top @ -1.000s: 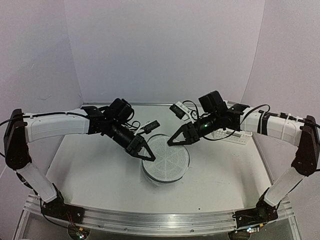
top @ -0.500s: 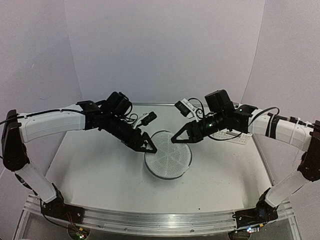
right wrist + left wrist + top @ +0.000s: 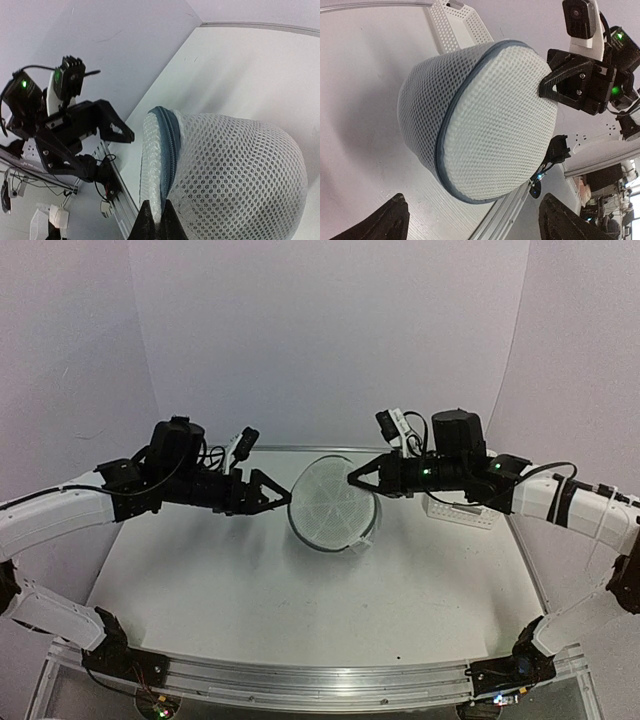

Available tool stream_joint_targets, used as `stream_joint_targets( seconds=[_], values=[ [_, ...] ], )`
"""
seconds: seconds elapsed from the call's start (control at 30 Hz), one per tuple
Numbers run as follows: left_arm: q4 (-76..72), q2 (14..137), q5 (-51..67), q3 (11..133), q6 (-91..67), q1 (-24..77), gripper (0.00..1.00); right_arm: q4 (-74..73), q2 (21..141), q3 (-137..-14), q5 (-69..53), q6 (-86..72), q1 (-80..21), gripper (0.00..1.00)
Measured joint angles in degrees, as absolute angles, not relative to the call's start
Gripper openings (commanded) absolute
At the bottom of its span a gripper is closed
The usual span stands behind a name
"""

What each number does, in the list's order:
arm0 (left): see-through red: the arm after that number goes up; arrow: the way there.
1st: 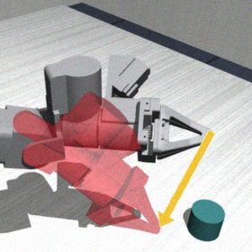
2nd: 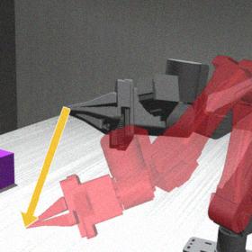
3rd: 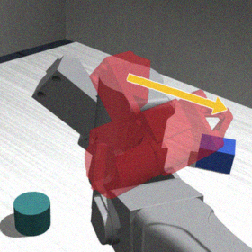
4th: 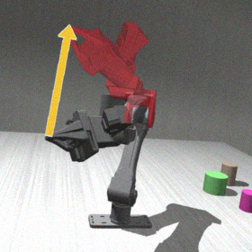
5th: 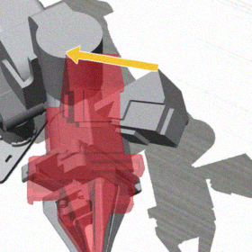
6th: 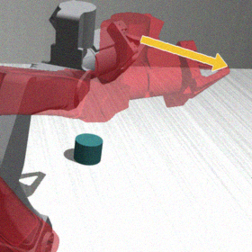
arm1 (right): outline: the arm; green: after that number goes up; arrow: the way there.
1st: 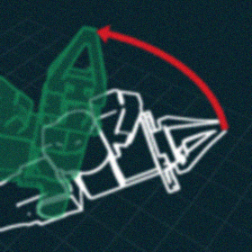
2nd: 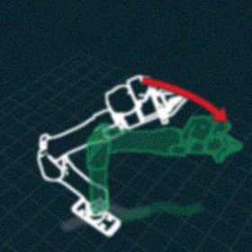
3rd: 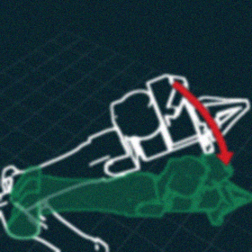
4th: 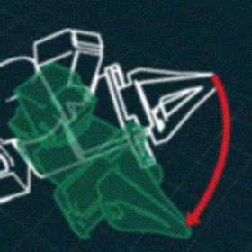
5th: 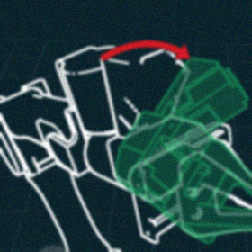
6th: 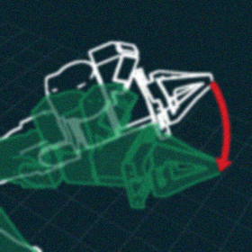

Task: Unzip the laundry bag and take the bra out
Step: Pass from the right arm to the left

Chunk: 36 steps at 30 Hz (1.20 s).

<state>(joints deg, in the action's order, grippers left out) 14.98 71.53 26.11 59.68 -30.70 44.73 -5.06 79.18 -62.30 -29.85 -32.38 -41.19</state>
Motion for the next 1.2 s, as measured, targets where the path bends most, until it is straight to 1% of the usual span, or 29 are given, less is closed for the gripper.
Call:
stream_joint_targets(
  seconds=[0.17, 0.27, 0.5, 0.6, 0.67, 0.73, 0.83, 0.93, 1.07, 1.13, 1.17, 1.2],
  values=[
    [2.46, 70.46, 26.00, 49.84, -41.10, 44.66, 0.90, 2.81, 79.07, -59.29, -25.26, -39.40, -41.52, 0.00],
    [-2.61, 71.50, 26.17, 46.19, -46.09, 44.66, 0.90, 7.51, 79.20, -58.35, -23.14, -42.65, -42.33, 0.00],
    [-14.87, 72.90, 26.35, 42.15, -55.11, 44.66, 0.89, 17.12, 82.32, -58.22, -20.03, -47.66, -44.88, 0.00],
    [-20.51, 73.32, 26.26, 40.10, -58.54, 44.56, 0.87, 18.85, 84.25, -58.26, -19.66, -48.66, -45.84, 0.00],
    [-23.40, 73.47, 26.17, 38.76, -60.18, 44.47, 0.84, 19.18, 85.19, -58.33, -19.55, -49.23, -46.26, 0.00],
    [-26.57, 73.47, 26.11, 37.08, -61.93, 44.12, 0.78, 19.59, 85.80, -58.33, -19.42, -49.60, -46.65, 0.00],
    [-29.12, 73.47, 25.76, 35.79, -63.79, 43.75, 0.66, 20.75, 86.21, -58.33, -19.42, -50.19, -46.98, 0.00],
    [-31.31, 73.47, 25.69, 35.38, -64.90, 43.33, 0.49, 22.09, 86.48, -58.33, -19.46, -50.85, -47.05, 0.00],
    [-32.77, 73.47, 25.76, 35.09, -65.78, 42.61, 0.17, 23.11, 87.11, -58.33, -19.46, -51.31, -47.07, 0.00],
    [-33.28, 73.47, 25.85, 35.05, -65.91, 42.19, 0.04, 23.14, 87.35, -58.33, -19.49, -51.48, -47.07, 0.00],
    [-33.52, 73.47, 25.91, 35.05, -66.17, 42.00, 0.00, 23.14, 87.44, -58.33, -19.46, -51.53, -47.07, 0.00],
    [-33.67, 73.47, 25.98, 35.05, -66.30, 41.85, 0.00, 23.16, 87.50, -58.33, -19.44, -51.53, -47.07, 0.00]
  ],
)
